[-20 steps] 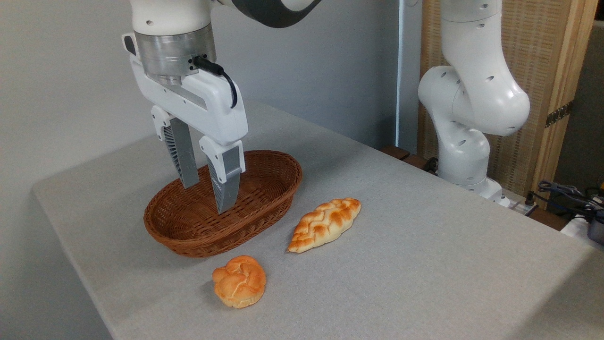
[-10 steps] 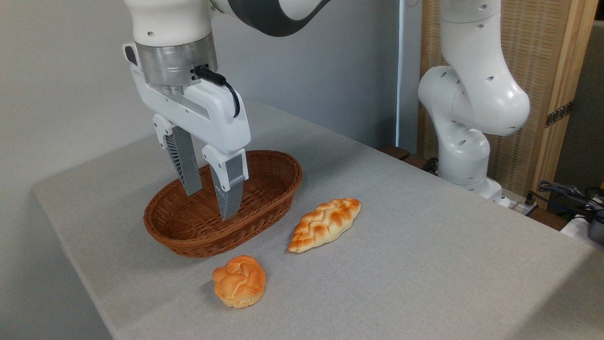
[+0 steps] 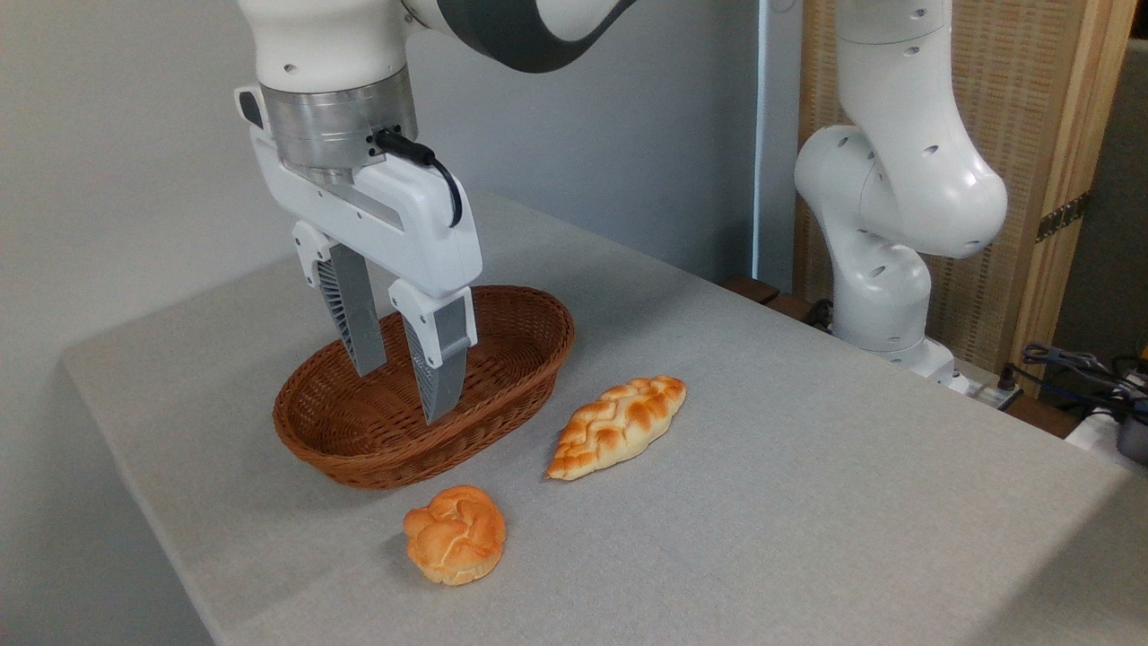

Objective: Put bread into the basket

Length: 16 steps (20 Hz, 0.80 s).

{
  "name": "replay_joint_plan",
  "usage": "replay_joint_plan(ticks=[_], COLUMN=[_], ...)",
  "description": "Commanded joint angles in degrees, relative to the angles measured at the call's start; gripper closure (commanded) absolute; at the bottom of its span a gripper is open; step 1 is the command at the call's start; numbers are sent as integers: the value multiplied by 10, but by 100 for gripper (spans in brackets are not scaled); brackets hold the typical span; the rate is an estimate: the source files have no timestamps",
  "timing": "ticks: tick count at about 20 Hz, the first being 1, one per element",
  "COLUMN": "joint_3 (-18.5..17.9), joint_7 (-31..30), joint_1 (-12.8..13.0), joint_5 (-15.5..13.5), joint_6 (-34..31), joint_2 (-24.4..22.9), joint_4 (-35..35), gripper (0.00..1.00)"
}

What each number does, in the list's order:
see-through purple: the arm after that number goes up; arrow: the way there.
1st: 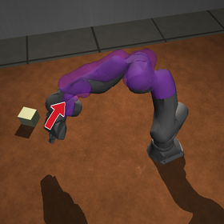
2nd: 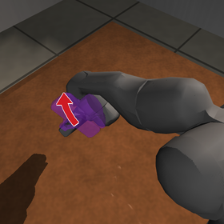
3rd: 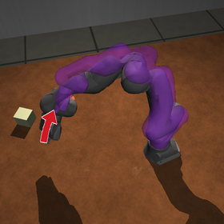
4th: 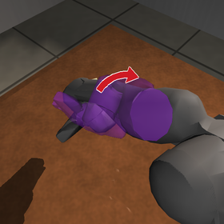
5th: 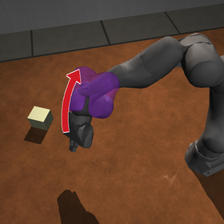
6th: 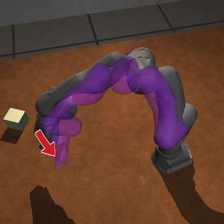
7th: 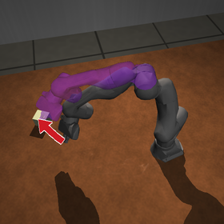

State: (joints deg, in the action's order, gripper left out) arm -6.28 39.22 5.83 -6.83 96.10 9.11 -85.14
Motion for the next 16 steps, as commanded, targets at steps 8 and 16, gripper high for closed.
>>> replay_joint_plan(ticks=[8, 16], joint_3=[-7, -7], joint_7=[2, 3], joint_1=[3, 2], joint_5=[-13, -8], joint_6=[-8, -2], joint_2=[-12, -5], joint_4=[2, -12], gripper=[0, 0])
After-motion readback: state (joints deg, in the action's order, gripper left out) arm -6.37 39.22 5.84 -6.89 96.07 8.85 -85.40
